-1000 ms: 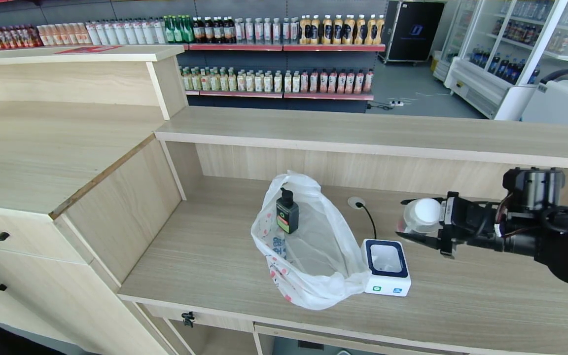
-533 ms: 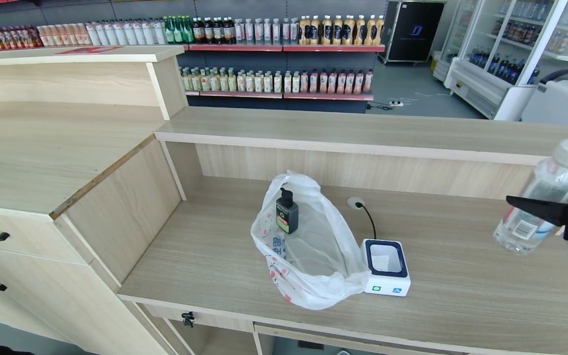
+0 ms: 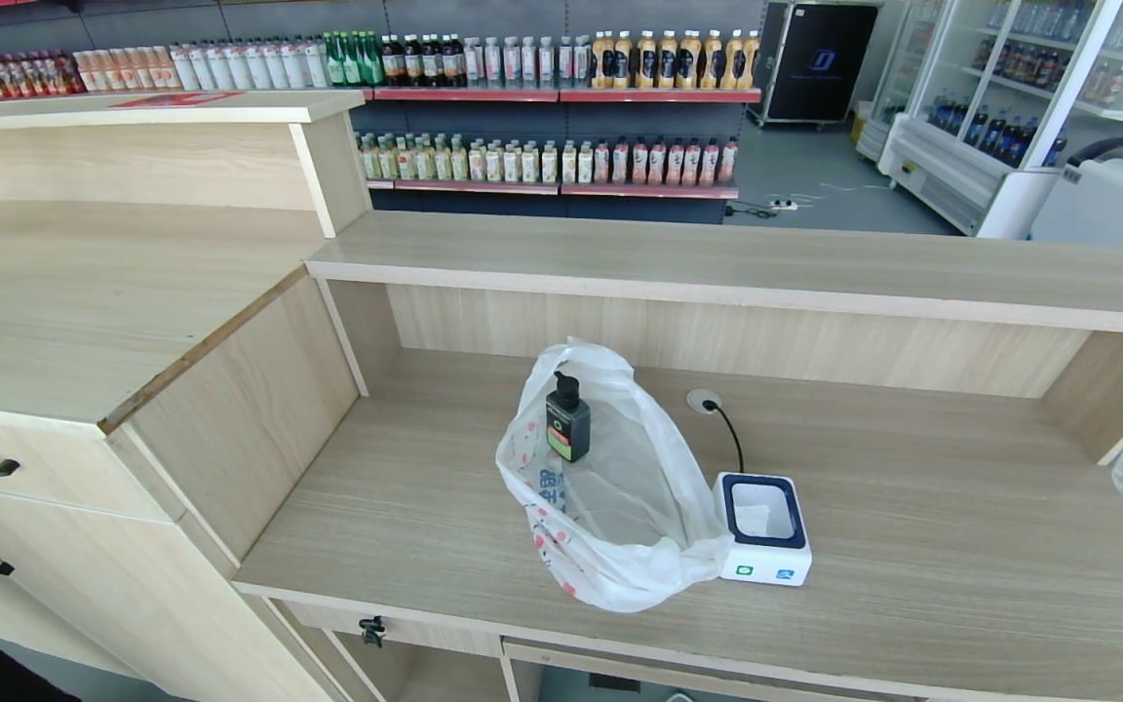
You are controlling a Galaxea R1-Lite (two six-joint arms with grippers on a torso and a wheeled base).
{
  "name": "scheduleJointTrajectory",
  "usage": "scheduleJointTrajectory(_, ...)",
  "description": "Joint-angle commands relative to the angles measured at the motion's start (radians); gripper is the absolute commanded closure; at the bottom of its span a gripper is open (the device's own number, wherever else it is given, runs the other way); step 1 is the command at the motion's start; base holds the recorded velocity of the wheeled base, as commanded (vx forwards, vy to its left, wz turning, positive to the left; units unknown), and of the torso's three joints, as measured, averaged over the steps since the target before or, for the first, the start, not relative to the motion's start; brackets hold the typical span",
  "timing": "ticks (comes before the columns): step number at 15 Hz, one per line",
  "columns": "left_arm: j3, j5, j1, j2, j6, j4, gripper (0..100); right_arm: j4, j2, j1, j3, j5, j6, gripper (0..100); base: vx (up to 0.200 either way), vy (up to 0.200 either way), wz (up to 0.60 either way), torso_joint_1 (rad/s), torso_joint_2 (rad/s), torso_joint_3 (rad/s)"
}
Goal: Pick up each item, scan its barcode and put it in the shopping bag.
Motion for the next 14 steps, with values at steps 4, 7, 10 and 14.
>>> scheduleJointTrajectory(4, 0.000, 0.000, 0.000, 0.000, 0.000, 0.000, 0, -0.002, -0.061, 0.147, 0.017, -0.060, 0.026, 100, 0.000, 0.000, 0.15, 0.001, 0.00, 0.001)
scheduleJointTrajectory(7, 0.000, 0.000, 0.000, 0.000, 0.000, 0.000, 0, 0.024, -0.105, 0.279, 0.017, -0.068, 0.034, 100, 0.000, 0.000, 0.60, -0.001, 0.01, 0.005)
scheduleJointTrajectory(10, 0.000, 0.000, 0.000, 0.000, 0.000, 0.000, 0, 0.030, -0.093, 0.386, 0.047, -0.065, 0.087, 100, 0.000, 0.000, 0.40, 0.005, 0.00, 0.003)
scheduleJointTrajectory(14, 0.000, 0.000, 0.000, 0.000, 0.000, 0.000, 0, -0.013, 0.099, 0.422, 0.079, 0.021, 0.103, 100, 0.000, 0.000, 0.00, 0.000, 0.00, 0.000)
